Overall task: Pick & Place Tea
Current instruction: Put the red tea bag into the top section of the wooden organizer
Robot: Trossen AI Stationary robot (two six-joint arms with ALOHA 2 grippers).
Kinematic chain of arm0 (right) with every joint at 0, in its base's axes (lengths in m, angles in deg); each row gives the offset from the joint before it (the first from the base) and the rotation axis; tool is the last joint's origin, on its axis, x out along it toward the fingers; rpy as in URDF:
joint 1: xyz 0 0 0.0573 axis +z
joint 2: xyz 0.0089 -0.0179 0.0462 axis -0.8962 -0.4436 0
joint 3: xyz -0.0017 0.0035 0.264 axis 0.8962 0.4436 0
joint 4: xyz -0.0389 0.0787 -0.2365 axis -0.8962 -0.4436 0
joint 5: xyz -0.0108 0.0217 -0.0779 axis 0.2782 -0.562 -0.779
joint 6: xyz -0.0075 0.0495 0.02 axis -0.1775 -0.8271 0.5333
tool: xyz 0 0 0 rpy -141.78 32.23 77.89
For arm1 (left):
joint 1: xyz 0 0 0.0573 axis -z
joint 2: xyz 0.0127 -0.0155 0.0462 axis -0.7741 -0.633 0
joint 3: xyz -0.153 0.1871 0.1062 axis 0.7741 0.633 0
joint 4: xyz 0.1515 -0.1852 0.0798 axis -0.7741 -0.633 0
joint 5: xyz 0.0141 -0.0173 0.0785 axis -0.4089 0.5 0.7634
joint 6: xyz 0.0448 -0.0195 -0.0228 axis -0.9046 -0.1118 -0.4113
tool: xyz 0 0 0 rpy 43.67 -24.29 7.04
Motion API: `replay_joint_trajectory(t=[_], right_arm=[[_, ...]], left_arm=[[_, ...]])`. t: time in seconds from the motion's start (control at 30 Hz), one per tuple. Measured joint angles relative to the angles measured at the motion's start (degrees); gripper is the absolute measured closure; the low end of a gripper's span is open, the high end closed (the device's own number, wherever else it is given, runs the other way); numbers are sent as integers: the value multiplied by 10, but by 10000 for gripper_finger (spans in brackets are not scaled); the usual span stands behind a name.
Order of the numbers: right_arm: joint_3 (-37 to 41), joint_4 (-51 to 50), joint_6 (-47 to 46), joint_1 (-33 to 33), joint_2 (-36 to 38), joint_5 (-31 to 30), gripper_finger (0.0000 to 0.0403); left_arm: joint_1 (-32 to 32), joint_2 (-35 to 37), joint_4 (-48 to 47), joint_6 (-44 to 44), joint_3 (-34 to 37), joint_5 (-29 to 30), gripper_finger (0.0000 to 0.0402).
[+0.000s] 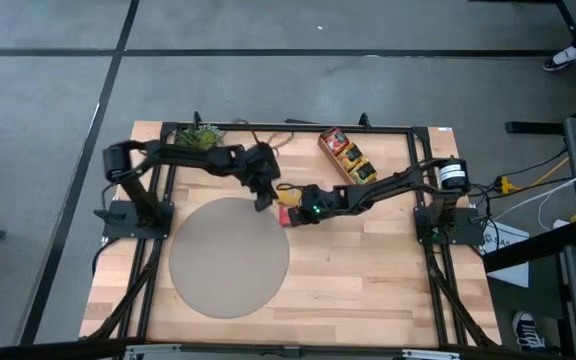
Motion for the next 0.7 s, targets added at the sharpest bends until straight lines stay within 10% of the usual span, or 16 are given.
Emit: replay_joint_trajectory(t=[0.27,0.7], right_arm=[[-5,0,133,0,61,-17,401],[-87,-10,293,-36,86,-38,402]], left_arm=[[-94,112,-24,-1,-2,-118,372],[-176,129,-51,41,-1,-354,185]])
